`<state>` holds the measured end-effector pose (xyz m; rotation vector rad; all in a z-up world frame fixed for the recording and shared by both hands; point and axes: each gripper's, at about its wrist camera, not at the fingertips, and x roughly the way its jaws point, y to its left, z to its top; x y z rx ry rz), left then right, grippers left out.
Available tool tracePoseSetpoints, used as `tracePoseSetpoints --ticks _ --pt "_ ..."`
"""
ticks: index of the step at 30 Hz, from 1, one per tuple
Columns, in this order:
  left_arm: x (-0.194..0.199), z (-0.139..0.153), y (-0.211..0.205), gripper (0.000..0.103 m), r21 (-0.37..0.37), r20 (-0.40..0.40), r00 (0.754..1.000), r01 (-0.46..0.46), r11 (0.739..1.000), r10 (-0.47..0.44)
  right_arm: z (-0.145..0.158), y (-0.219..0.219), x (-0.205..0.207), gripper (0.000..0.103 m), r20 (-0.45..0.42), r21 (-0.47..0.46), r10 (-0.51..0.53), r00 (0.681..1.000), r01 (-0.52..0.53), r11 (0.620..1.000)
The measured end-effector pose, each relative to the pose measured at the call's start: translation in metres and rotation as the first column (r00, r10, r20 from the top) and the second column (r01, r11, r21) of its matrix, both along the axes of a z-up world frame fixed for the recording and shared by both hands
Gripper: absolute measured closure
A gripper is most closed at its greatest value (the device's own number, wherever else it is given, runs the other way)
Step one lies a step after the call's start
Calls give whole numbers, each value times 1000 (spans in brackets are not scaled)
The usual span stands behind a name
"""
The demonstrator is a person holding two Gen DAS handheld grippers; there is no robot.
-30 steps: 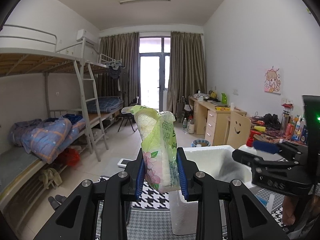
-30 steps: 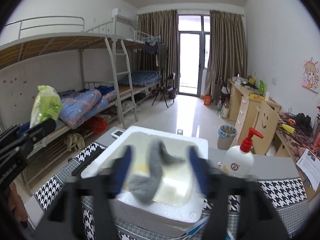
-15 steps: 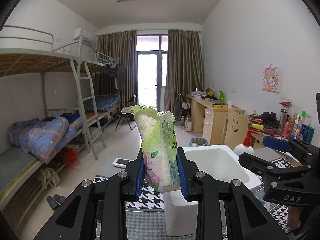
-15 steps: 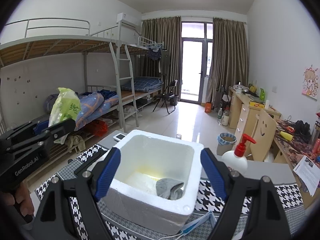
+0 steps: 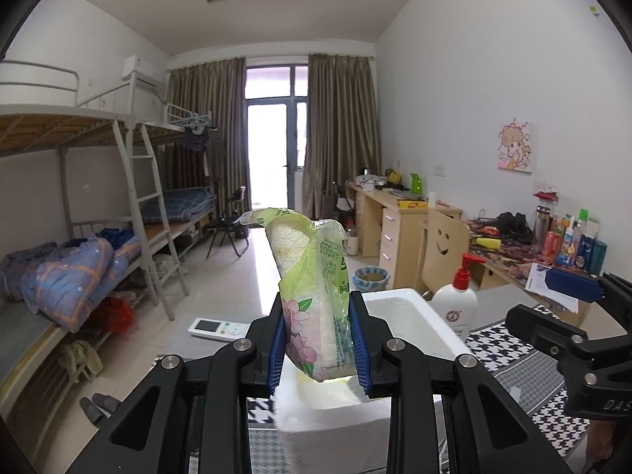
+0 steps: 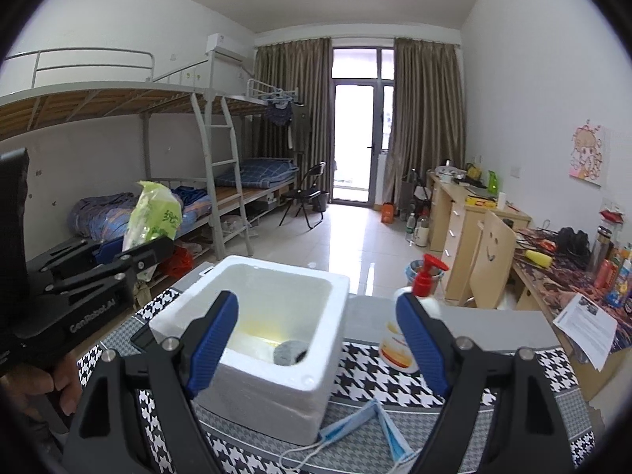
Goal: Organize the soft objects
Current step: 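Lower the tissue packet into the foam box and open the left gripper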
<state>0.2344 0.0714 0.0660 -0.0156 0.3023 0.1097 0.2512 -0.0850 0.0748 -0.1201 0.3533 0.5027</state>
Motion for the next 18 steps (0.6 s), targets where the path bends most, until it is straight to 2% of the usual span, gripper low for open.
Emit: tracePoseSetpoints --ticks 18 --pt "29 -4 -35 72 -3 -37 995 88 996 -88 -4 -48 -9 14 17 42 -95 995 94 995"
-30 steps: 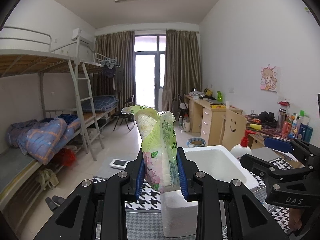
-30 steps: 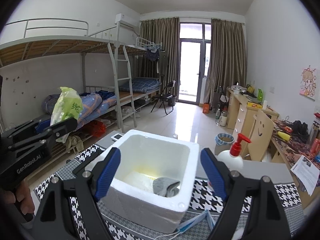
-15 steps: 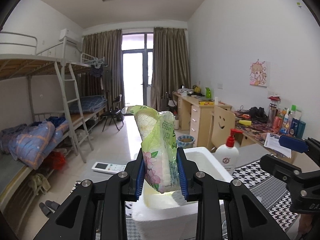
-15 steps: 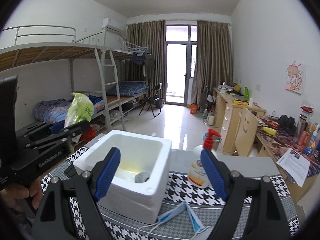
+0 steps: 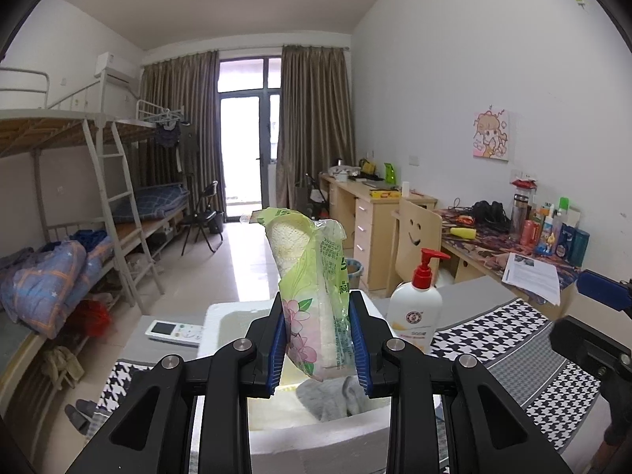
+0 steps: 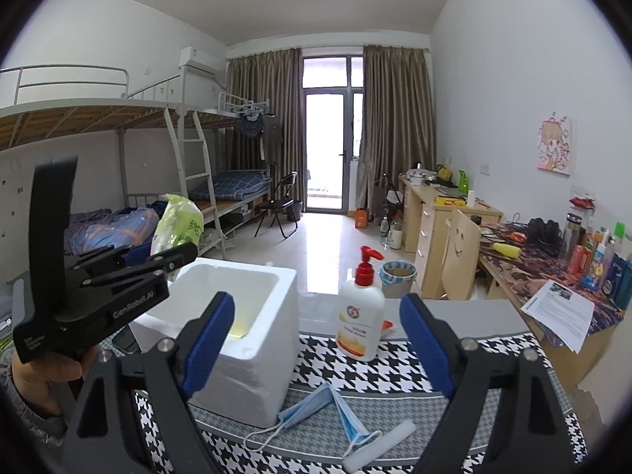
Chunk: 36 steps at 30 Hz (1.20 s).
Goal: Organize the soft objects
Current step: 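Lower the tissue packet into the foam box and open the left gripper, then withdraw both grippers from the foam box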
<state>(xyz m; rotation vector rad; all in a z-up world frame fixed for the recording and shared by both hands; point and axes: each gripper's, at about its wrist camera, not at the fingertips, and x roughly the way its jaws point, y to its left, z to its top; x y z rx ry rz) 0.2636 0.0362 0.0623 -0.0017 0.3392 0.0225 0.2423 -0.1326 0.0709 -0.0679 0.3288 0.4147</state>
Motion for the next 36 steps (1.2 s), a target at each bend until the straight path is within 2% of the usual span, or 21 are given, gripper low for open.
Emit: tracePoseSetpoints --ticks 16,19,21,23,25,27,28,36 --pt "17 -5 2 72 -8 -42 999 -30 1000 30 -5 -12 1 14 -7 8 -1 1000 1 1000" --pt "18 -5 3 69 -2 -40 999 -32 999 32 -5 -12 3 14 -11 7 -2 1000 2 1000" --pt "18 -5 4 57 -3 -39 998 -48 999 48 -5 -11 3 14 -13 7 0 1000 0 1000" --pt "18 -4 4 22 -2 -27 997 -77 997 77 -5 -11 2 14 -9 5 -1 1000 1 1000" --pt "16 -3 5 12 0 -6 995 -96 995 96 -5 -12 3 14 -6 2 -4 1000 4 1000" --pt "13 -1 4 7 7 10 995 -103 995 102 -5 -12 2 14 -4 2 -6 1000 6 1000" --pt "13 -1 2 1 13 15 994 -105 994 105 -5 -12 2 14 -4 3 -6 1000 6 1000" --pt "-3 4 -2 1 30 38 994 -105 994 103 -2 -11 -4 14 5 6 -1 1000 1 1000"
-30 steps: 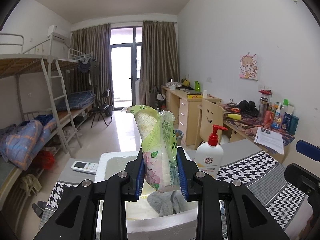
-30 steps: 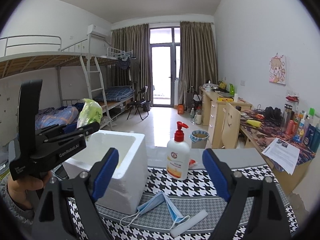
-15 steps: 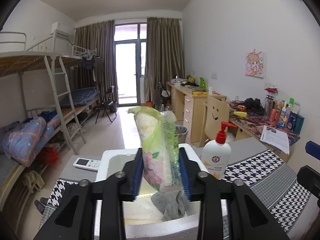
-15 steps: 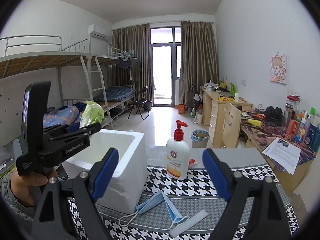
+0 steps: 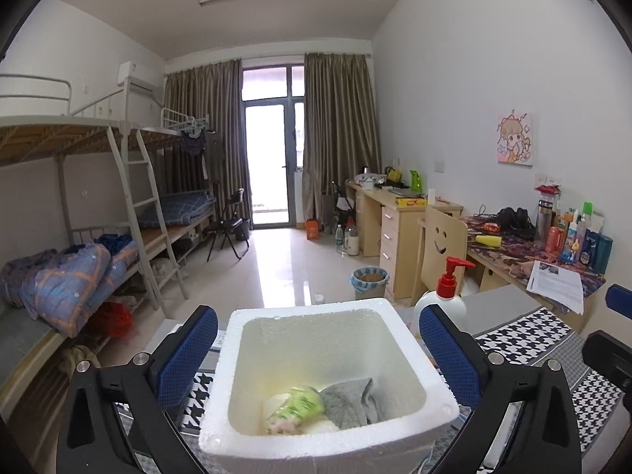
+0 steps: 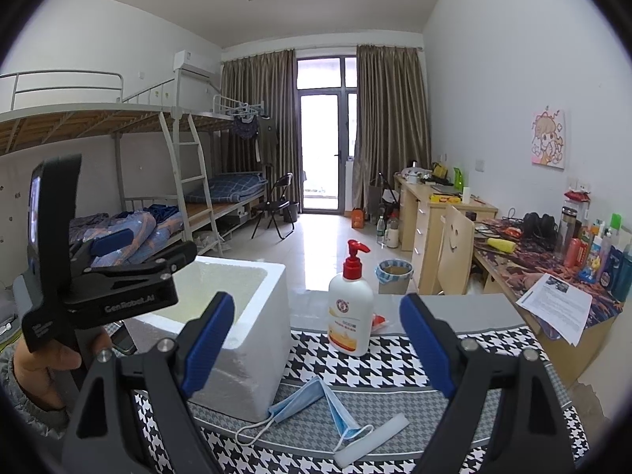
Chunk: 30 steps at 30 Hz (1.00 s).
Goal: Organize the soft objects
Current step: 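Withdraw both grippers from the foam box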
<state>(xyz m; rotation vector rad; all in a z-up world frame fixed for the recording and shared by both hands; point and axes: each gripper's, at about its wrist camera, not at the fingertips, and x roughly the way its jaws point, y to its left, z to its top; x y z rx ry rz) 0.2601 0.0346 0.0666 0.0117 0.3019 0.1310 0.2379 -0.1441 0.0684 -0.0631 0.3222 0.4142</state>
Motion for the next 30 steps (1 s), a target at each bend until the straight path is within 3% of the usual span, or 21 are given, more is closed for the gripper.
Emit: tracePoseSetpoints --ticks 15,30 --pt "-72 27 -19 1 25 95 995 -23 999 21 19 -16 -54 14 65 21 41 997 -43 999" --pt "-137 27 -42 1 34 157 988 -12 999 6 19 -40 -106 6 128 33 48 991 -53 998"
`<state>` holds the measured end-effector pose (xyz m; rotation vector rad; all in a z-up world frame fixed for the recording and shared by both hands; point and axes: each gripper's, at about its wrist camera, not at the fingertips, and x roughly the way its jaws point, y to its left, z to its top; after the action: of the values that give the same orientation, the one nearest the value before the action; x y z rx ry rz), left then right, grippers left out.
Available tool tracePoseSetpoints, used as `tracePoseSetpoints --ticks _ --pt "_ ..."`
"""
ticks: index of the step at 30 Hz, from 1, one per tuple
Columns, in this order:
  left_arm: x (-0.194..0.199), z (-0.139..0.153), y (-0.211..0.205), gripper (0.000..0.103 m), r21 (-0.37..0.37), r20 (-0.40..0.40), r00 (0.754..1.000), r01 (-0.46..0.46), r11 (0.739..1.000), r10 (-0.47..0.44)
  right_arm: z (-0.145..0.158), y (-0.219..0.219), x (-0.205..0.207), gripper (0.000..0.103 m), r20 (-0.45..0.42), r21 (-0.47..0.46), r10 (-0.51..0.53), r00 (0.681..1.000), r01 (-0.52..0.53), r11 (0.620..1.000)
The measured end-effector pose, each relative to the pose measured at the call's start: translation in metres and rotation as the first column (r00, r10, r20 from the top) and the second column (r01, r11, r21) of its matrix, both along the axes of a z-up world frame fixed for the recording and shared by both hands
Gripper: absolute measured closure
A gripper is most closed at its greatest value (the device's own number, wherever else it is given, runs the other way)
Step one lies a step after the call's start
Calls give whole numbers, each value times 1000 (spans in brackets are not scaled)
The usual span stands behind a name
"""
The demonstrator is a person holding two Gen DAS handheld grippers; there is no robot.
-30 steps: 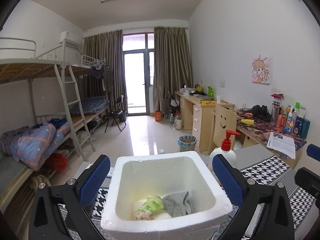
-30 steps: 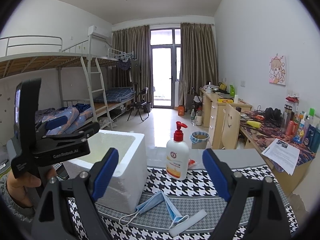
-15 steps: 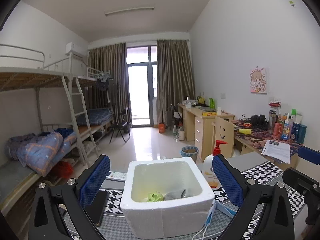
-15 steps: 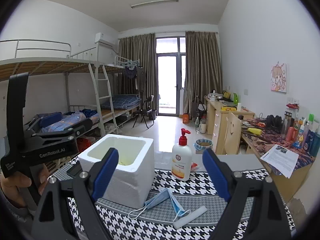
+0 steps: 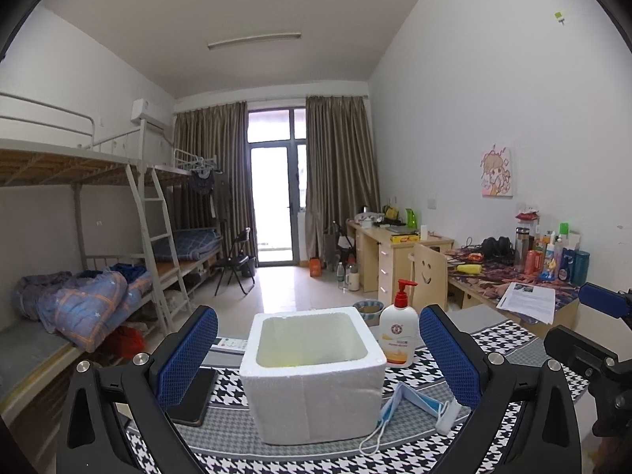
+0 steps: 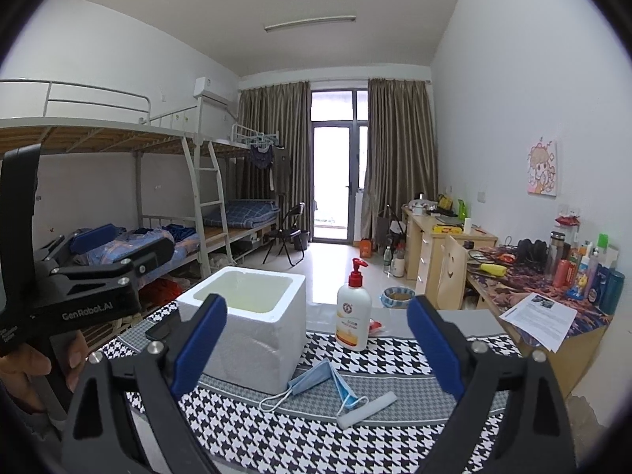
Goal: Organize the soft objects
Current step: 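Withdraw both grippers from the foam box, then move both grippers toward the blue mask and white foam tube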
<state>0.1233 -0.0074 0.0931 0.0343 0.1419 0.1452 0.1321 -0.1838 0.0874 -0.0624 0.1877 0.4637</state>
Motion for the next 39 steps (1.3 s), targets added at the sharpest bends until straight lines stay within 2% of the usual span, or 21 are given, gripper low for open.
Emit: tracePoseSetpoints --ticks 3,8,16,22,27,33,39 --pt "-14 -4 -3 1 3 10 1000 -2 1000 2 -4 -3 -12 0 20 12 4 1000 -4 1000" --pt "-42 -12 -8 1 -7 39 999 -1 1000 1 -15 -5 -34 0 38 3 -5 999 4 1000" --pt "-71 -36 -20 1 -11 41 999 -7 1000 7 -41 -20 -58 0 18 21 -11 1000 11 1000" --pt "-68 -55 -27 1 -8 19 1000 14 1000 -14 -54 -23 -65 0 26 9 -16 1000 16 1000" --pt "-59 -77 -26 1 -37 20 998 57 998 -57 -69 -28 -60 0 39 20 -52 998 51 998" --pt "-45 -103 -25 1 -72 -2 996 90 993 -91 -89 -35 -40 0 -19 49 -73 997 74 996" --pt "-37 -121 -27 1 -68 0 994 107 992 -107 -108 -37 -33 0 -58 39 -89 994 92 995"
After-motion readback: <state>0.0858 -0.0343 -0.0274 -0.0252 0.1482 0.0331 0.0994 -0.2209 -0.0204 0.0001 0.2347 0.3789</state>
